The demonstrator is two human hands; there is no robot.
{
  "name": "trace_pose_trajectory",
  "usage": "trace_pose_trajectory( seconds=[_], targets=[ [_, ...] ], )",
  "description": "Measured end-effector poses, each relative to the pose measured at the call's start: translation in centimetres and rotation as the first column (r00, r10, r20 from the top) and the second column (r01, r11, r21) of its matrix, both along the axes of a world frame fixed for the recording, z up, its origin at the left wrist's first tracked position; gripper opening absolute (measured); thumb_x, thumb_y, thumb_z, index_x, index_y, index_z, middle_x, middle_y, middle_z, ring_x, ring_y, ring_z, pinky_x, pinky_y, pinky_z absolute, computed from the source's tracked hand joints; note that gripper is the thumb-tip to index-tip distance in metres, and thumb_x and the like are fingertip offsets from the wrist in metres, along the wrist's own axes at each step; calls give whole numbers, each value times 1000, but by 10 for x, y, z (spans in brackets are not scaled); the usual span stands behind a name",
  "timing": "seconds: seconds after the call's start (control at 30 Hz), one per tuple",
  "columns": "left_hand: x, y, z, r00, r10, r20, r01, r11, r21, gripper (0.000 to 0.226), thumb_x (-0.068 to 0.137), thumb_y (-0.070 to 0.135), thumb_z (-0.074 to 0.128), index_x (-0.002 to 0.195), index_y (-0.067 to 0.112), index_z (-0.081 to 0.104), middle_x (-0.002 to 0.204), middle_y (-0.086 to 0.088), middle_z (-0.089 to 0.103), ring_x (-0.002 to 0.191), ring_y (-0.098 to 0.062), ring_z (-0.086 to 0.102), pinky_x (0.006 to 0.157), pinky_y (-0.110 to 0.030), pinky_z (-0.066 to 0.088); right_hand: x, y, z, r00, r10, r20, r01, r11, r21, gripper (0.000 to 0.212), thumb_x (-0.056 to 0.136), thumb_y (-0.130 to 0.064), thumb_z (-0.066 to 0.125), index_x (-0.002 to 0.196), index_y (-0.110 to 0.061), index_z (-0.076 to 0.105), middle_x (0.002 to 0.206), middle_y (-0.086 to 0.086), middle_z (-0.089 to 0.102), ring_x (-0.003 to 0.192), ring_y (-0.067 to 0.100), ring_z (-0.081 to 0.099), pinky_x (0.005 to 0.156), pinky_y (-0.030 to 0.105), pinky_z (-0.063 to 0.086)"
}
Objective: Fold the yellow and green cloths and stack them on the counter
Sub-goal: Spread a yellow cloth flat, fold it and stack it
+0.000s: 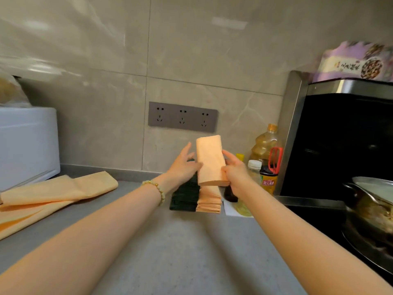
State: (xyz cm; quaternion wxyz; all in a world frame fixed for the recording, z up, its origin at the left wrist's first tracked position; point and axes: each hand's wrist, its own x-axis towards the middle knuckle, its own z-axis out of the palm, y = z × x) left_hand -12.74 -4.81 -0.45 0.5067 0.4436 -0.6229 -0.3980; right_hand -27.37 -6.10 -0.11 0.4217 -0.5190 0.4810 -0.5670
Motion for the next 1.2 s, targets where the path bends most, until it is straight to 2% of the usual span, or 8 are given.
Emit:
trace_pose_trajectory(
  seconds=[0.13, 0.23, 0.33, 0.43, 0.8, 0.93, 1.03, 1.2],
  targets=[
    [4, -46, -11, 879, 63, 472, 0, 991, -132, 64, 94, 37, 56, 148, 17, 28, 154, -2, 30, 140, -18, 29, 105, -23, 26, -1, -64, -5, 984, -163, -77, 169, 983, 76, 45, 101, -2, 27, 141, -15, 44, 142, 11, 44, 122, 35, 46, 101, 42, 40],
    [8, -68, -32, 627, 77, 775, 99, 979, -177, 88, 77, 54, 70, 148, 21, 28, 152, 0, 32, 141, -19, 28, 115, -36, 25, -1, -100, -31, 952, -176, -249, 213, 968, 131, 43, 101, -2, 28, 140, -11, 44, 145, 10, 41, 126, 34, 43, 100, 36, 37],
    [11, -87, -53, 384, 128, 914, 129, 973, -191, 109, 67, 63, 74, 152, 25, 16, 158, 0, 20, 145, -20, 19, 118, -42, 19, 3, -119, -60, 916, -172, -362, 242, 957, 157, 47, 98, 0, 32, 142, -13, 42, 144, 10, 43, 124, 33, 46, 103, 37, 39],
    [14, -99, -68, 292, 170, 941, 127, 969, -214, 109, 68, 65, 71, 152, 23, 16, 157, 3, 23, 141, -21, 26, 116, -39, 24, 4, -122, -76, 891, -126, -437, 210, 966, 150, 48, 98, -1, 34, 145, -10, 36, 145, 11, 41, 127, 32, 43, 106, 37, 37],
    [-2, -99, -86, 116, 333, 936, 53, 939, -341, 110, 65, 77, 63, 150, 25, 16, 153, -1, 23, 134, -27, 30, 111, -44, 25, -4, -118, -85, 833, 10, -554, 55, 994, 99, 54, 98, -3, 33, 149, -13, 20, 145, 13, 37, 123, 29, 45, 102, 41, 43],
    [-7, -100, -86, 88, 360, 929, 38, 931, -364, 105, 67, 75, 62, 149, 24, 20, 152, -3, 25, 134, -27, 31, 110, -44, 26, -8, -111, -83, 790, 37, -612, 3, 998, 65, 50, 102, -15, 32, 150, -11, 17, 153, 10, 27, 135, 26, 35, 108, 34, 35],
    [-5, -96, -84, 125, 370, 921, 50, 924, -378, 105, 70, 74, 61, 151, 24, 16, 153, -2, 24, 137, -25, 28, 113, -43, 23, -9, -104, -80, 766, 30, -642, -18, 1000, 26, 49, 103, -21, 30, 150, -12, 18, 157, 8, 17, 141, 25, 26, 114, 34, 28],
    [22, -74, -71, 300, 351, 887, 66, 920, -387, 103, 71, 75, 58, 151, 24, 19, 155, 3, 24, 141, -18, 23, 116, -39, 18, 0, -81, -70, 779, 40, -626, -102, 993, -64, 45, 102, -9, 32, 146, -12, 30, 156, 7, 21, 142, 22, 22, 112, 27, 20]
  ],
)
